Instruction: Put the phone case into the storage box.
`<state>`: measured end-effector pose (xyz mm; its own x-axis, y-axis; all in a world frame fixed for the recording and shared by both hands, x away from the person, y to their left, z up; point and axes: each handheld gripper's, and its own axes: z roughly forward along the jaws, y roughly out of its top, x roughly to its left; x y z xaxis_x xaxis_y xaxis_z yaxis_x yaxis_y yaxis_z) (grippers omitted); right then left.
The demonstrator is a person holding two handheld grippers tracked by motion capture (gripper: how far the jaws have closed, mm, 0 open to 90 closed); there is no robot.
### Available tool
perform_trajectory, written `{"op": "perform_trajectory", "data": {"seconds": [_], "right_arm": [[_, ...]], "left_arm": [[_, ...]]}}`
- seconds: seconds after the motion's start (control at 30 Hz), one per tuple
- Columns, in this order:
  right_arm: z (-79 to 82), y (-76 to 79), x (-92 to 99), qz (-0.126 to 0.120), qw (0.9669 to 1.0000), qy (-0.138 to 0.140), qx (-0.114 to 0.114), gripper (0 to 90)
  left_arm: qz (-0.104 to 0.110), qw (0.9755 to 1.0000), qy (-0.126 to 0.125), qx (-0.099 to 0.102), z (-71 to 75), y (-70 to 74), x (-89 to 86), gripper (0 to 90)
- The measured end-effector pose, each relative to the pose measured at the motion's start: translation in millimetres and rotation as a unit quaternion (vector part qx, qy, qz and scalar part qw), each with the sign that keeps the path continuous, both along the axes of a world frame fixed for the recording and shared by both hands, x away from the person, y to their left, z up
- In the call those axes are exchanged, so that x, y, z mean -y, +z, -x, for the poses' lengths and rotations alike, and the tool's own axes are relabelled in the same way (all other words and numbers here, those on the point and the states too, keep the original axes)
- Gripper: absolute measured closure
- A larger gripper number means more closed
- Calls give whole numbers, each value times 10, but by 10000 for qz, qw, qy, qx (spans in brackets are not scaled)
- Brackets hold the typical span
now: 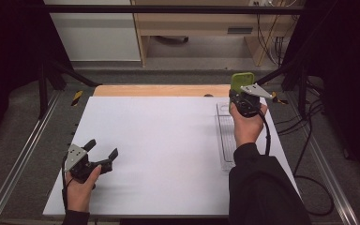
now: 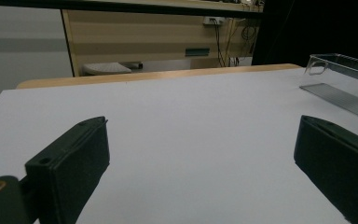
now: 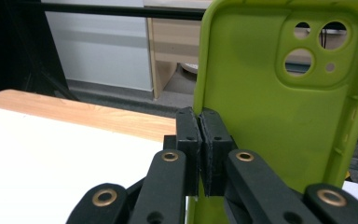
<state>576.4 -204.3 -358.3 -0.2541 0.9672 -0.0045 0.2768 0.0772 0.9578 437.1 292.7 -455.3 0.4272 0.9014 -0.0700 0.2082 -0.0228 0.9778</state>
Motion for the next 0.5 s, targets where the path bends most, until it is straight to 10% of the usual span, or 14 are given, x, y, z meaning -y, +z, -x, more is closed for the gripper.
{"op": "perform_trajectory", "data": {"seconds": [0.5], "right_arm": [[-115,-141,-60,-20,9994,-56,-344,880]], "left_arm": [[-67,10000,-61,36,10,11,9,27]]}}
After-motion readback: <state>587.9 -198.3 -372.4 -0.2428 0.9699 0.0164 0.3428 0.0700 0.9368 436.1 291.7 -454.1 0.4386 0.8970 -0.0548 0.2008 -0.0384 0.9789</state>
